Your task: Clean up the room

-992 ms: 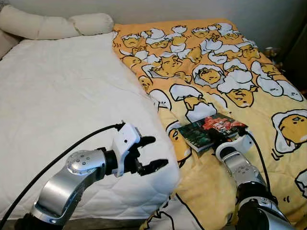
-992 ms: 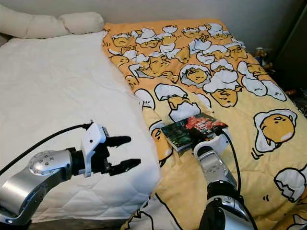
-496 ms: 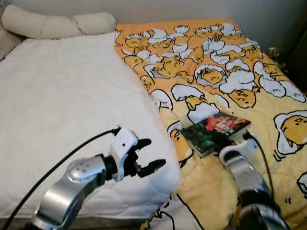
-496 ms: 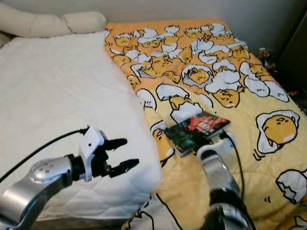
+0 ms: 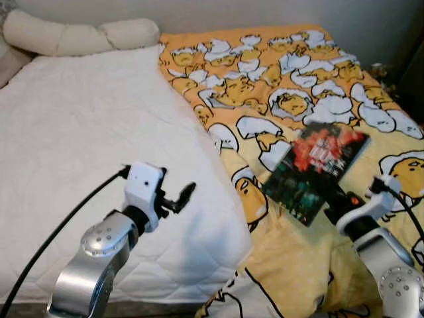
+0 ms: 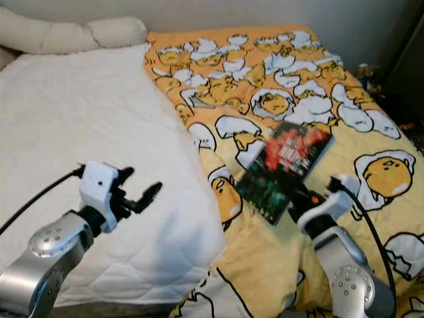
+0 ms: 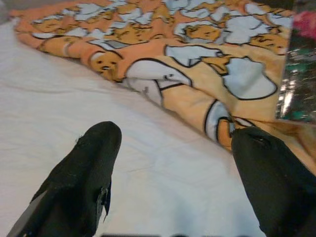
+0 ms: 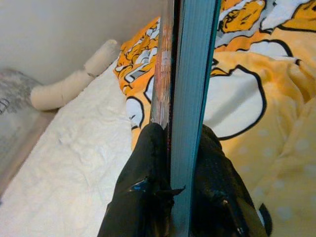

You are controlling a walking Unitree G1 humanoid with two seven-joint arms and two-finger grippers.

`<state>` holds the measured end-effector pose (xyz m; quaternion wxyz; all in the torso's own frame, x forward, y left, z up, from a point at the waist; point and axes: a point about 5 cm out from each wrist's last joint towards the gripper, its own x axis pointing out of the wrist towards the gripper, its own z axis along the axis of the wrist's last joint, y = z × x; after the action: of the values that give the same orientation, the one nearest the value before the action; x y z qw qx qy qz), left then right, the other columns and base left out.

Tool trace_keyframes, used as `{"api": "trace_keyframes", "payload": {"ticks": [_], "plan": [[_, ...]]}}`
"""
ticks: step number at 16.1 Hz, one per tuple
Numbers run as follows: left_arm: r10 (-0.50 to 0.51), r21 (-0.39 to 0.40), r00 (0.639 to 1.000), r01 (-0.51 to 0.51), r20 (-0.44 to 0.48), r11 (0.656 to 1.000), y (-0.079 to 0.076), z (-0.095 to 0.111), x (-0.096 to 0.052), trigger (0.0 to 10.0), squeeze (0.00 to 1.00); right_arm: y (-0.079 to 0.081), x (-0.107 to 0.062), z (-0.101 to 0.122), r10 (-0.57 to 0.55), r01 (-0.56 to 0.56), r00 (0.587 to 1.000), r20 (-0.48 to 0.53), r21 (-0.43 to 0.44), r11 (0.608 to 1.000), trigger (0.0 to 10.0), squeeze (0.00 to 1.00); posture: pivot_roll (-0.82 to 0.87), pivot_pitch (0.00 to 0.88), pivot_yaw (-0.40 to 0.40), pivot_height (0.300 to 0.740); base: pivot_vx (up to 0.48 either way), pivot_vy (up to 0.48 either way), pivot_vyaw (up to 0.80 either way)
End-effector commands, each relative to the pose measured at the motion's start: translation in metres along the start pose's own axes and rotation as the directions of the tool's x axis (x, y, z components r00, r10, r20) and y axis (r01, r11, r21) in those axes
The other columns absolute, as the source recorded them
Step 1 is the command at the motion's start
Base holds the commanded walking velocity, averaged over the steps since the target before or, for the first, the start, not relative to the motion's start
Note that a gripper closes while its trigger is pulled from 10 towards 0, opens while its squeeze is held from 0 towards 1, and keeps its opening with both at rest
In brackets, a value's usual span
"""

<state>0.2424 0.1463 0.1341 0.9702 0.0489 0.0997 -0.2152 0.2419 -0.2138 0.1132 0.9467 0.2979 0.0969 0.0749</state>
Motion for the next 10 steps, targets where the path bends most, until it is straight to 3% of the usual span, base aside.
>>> {"api": "trace_keyframes", "payload": {"ticks": [1,4,6,8,10], "plan": [[0.034,0.017,0.999,-0.034,0.0,0.999,0.003,0.001,-0.002,10.0,0.16,0.009,0.001,0.002,0.017,-0.017,1.0,0.01,-0.027,0.999,10.0,0.0,-0.08,0.0,0.074,0.74,0.0,0.465,0.0],[0.082,0.021,0.997,-0.082,0.012,0.996,0.007,0.004,-0.001,10.0,0.16,0.019,0.0,-0.005,-0.056,0.062,0.998,0.042,-0.143,0.988,10.0,0.0,-0.07,0.0,0.068,0.74,0.0,0.47,0.0],[0.118,0.016,0.993,-0.118,-0.001,0.993,0.009,0.002,-0.003,10.0,0.17,0.03,0.0,-0.011,-0.061,0.058,0.998,-0.001,-0.305,0.951,10.0,0.0,-0.07,0.0,0.065,0.74,0.0,0.463,0.0],[0.131,0.026,0.991,-0.13,-0.011,0.991,0.009,0.001,-0.004,10.0,0.17,0.035,0.001,-0.013,-0.039,0.034,0.999,-0.009,-0.33,0.943,10.0,0.0,-0.07,0.0,0.061,0.74,0.0,0.461,0.0],[0.137,0.032,0.99,-0.136,-0.016,0.99,0.009,0.0,-0.004,10.0,0.18,0.036,0.0,-0.014,-0.013,0.006,1.0,-0.022,-0.292,0.956,10.0,0.0,-0.07,0.0,0.06,0.74,0.0,0.458,0.0]]}}
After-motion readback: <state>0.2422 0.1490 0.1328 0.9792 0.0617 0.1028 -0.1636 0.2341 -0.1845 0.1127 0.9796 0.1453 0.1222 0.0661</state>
